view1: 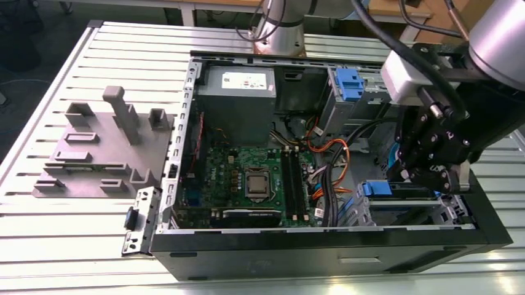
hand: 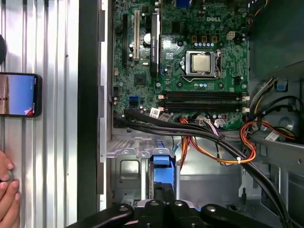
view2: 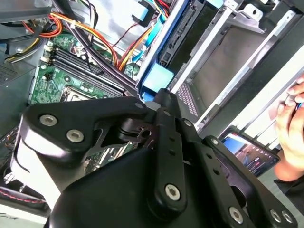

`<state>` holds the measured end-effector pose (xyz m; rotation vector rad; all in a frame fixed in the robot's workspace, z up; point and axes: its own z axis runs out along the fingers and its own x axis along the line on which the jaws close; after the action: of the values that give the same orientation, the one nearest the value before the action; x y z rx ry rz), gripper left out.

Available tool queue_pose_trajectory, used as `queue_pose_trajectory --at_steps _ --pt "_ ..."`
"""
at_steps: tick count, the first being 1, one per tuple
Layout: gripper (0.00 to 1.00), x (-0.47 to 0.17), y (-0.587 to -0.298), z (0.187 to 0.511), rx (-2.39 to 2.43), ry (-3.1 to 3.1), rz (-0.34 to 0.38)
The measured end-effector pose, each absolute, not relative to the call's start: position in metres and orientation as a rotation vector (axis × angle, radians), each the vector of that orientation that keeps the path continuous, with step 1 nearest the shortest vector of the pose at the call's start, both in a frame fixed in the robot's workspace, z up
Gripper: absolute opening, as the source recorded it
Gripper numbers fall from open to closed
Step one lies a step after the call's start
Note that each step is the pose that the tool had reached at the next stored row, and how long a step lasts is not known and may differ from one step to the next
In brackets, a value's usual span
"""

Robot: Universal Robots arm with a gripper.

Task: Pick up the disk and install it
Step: 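Insert the disk into the insertion slot, then insert the first disk wire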

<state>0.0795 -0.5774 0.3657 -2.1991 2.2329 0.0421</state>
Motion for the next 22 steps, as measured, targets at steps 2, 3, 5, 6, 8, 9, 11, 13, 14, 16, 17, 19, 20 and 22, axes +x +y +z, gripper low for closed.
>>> queue_pose_trajectory --at_steps 2,3,5,6,8,9,11,13,14,16,17,19,20,22 --pt "0.11 0.0795 -0.5776 0.3621 -2.199 2.233 0.042" --pt "0.11 0.0795 -0.5777 0.3603 -2.199 2.233 0.042" --pt "0.11 0.0795 -0.5776 0.3566 -2.2 2.233 0.042" --pt "0.11 0.0795 -0.5776 0.3559 -2.2 2.233 0.041" --pt "0.11 0.0795 -0.5777 0.3559 -2.201 2.234 0.039" --pt "0.11 0.0795 -0.5777 0.3559 -2.201 2.234 0.039" --pt "0.11 0.0795 -0.5776 0.3558 -2.21 2.243 0.019" --pt "0.11 0.0795 -0.5776 0.3558 -2.21 2.243 0.019" --pt "0.11 0.0795 -0.5776 0.3558 -2.21 2.244 0.018" --pt "0.11 0.0795 -0.5776 0.3558 -2.21 2.244 0.018" --pt "0.11 0.0795 -0.5776 0.3558 -2.21 2.244 0.018" --pt "0.11 0.0795 -0.5777 0.3558 -2.21 2.244 0.018" --pt "0.11 0.0795 -0.5777 0.3558 -2.21 2.244 0.018" --pt "0.11 0.0801 -0.5777 0.3559 -2.21 2.244 0.018"
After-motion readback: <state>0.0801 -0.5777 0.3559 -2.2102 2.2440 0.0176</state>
